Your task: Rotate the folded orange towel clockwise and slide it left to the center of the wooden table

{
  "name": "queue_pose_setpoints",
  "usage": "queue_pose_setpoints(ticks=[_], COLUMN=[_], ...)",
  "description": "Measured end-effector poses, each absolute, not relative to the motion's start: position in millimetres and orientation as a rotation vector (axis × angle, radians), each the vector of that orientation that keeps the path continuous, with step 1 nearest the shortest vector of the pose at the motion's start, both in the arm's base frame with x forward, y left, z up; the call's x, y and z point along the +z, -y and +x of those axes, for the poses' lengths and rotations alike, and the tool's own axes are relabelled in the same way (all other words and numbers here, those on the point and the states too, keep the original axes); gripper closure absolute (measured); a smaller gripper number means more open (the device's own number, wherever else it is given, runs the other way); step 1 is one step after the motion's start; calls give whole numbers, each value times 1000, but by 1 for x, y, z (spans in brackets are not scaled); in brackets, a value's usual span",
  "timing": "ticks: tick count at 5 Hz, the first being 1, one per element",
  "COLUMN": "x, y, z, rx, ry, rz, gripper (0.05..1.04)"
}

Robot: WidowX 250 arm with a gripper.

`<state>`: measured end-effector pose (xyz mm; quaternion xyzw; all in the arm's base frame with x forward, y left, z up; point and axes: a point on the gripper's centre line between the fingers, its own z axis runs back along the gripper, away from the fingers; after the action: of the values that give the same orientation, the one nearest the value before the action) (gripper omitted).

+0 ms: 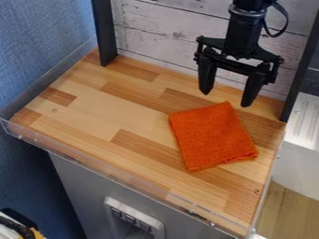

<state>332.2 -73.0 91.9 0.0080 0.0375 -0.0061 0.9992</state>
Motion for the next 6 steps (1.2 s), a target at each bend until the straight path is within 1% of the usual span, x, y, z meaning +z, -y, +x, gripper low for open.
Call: queue_pose_setpoints(ticks=[1, 2, 3, 4, 5, 6], x=[85, 73, 62, 50, 41, 28], y=[74, 78, 78, 78, 81, 89], z=[330, 327, 327, 327, 326, 323], rx=[-72, -204, -335, -458, -566, -662], ry=[-72, -53, -20, 8, 30, 33], rz=[14, 10, 5, 4, 1, 0], gripper=[417, 720, 932, 1018, 1024, 1024])
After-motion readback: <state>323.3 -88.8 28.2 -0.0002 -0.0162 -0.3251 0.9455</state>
